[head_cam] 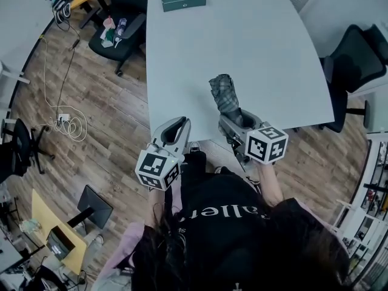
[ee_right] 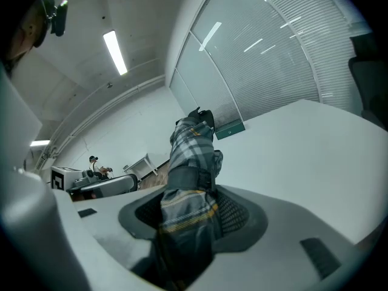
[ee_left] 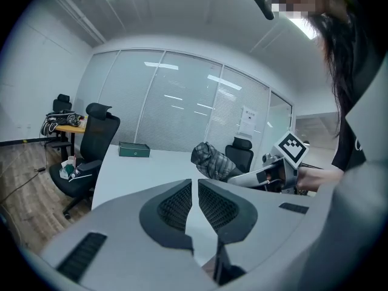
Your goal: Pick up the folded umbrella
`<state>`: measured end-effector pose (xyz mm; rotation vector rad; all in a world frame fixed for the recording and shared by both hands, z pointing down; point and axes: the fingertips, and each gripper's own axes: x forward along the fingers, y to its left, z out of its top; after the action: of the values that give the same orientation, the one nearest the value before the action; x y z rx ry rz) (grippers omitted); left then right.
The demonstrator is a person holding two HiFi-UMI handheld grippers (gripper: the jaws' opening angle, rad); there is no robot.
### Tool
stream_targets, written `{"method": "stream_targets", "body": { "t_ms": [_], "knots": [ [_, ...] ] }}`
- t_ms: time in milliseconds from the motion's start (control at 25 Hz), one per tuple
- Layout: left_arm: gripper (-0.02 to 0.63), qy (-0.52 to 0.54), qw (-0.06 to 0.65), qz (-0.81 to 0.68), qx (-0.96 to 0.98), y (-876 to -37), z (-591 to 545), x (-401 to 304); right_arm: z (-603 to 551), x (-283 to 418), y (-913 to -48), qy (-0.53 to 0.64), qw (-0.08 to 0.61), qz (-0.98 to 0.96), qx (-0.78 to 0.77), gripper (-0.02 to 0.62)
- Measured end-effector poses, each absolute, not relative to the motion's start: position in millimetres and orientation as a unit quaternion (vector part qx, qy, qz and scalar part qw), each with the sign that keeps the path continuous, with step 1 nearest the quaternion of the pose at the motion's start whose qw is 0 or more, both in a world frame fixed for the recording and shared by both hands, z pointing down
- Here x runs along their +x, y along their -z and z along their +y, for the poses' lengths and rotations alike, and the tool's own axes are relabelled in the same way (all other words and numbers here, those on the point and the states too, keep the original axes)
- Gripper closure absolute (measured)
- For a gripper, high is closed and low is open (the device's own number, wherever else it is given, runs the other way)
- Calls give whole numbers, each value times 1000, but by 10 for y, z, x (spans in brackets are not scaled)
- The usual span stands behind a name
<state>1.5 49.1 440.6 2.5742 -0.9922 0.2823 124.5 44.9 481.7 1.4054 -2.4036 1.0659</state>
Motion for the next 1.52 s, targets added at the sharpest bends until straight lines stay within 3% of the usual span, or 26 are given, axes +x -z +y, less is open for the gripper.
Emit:
{"method": "stream_targets", "body": {
  "t_ms": [800, 1520],
  "knots": [
    [572, -102, 168, -372, 907, -4294, 2103, 436, 2058, 1738, -4743, -360, 47, -807, 466, 374],
    [572, -108, 159, -388, 901, -4305, 2563, 415, 2485, 1660, -4766, -354, 50, -821, 446, 374]
  ]
}}
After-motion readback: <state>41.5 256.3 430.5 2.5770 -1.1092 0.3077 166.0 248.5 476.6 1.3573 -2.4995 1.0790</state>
